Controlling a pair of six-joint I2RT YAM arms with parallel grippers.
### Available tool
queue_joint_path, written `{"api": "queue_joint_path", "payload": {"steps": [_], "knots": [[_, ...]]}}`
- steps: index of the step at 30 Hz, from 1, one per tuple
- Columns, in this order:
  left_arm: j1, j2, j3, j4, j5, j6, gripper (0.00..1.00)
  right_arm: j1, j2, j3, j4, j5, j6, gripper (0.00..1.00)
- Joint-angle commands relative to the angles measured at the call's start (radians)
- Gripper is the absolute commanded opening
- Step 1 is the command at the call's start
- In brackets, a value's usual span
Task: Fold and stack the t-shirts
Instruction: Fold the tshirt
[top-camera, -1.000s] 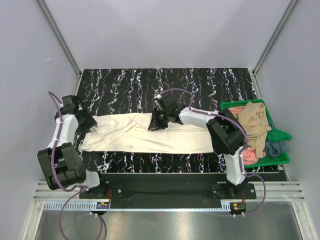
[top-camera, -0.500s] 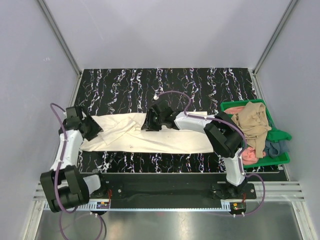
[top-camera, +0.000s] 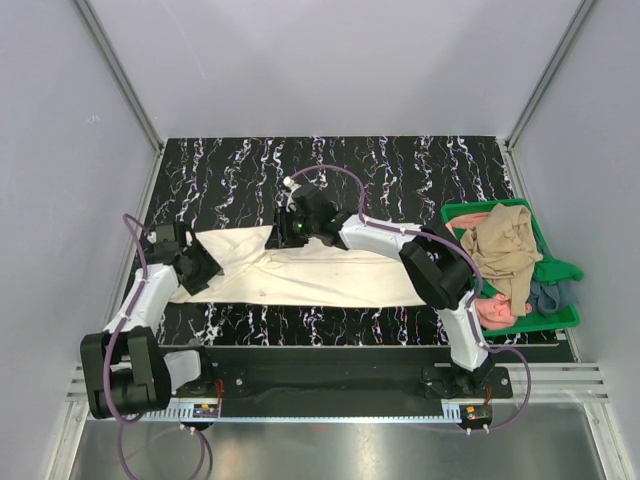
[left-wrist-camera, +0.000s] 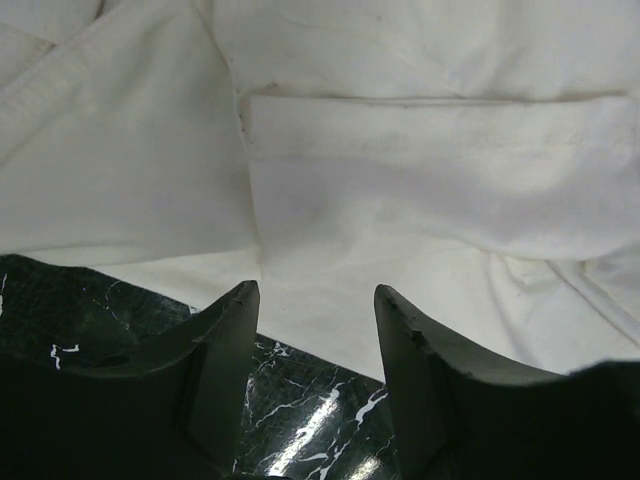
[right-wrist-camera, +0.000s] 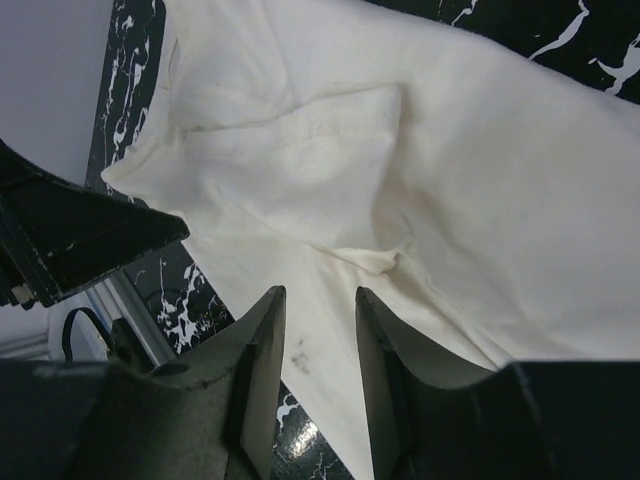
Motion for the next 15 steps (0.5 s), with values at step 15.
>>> {"api": "queue_joint_path", "payload": {"steps": [15], "knots": [[-0.002, 0.124, -0.039, 0.166, -0.032, -0.029, 0.55, -0.018, 0.029, 0.019, 0.068, -0.054, -0.161, 0.55]]}}
